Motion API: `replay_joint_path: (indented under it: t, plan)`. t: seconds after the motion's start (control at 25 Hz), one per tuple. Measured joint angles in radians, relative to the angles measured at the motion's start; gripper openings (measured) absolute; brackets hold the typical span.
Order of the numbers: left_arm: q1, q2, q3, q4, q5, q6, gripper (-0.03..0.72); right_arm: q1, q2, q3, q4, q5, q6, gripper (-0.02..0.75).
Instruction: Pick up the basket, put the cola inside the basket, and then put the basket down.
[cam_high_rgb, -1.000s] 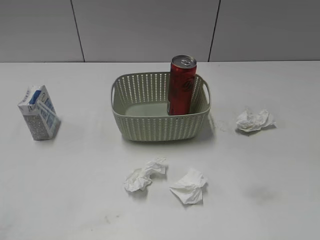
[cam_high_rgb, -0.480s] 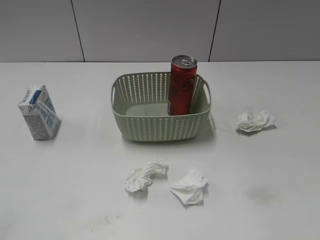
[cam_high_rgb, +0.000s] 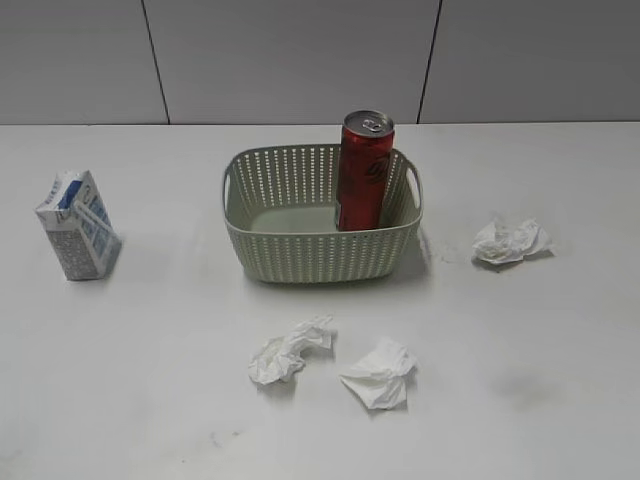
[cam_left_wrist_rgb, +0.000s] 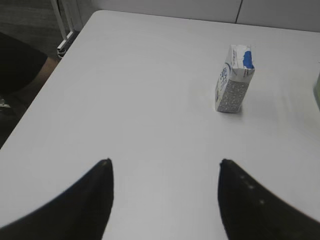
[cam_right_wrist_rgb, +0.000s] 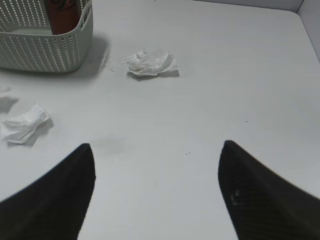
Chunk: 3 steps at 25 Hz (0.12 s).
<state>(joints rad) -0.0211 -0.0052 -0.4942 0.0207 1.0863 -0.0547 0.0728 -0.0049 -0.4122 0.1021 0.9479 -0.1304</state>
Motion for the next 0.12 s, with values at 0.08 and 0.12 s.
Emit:
replay_joint_path:
  t: [0.08, 0.12]
  plan:
    - [0.0, 0.0, 0.0, 0.0, 0.0, 0.0, 0.484, 0.0, 0.0, 0.0, 0.0, 0.0, 0.0, 0.594]
    - [0.0, 0.0, 0.0, 0.0, 0.0, 0.0, 0.478, 0.0, 0.0, 0.0, 0.0, 0.0, -0.001, 0.594]
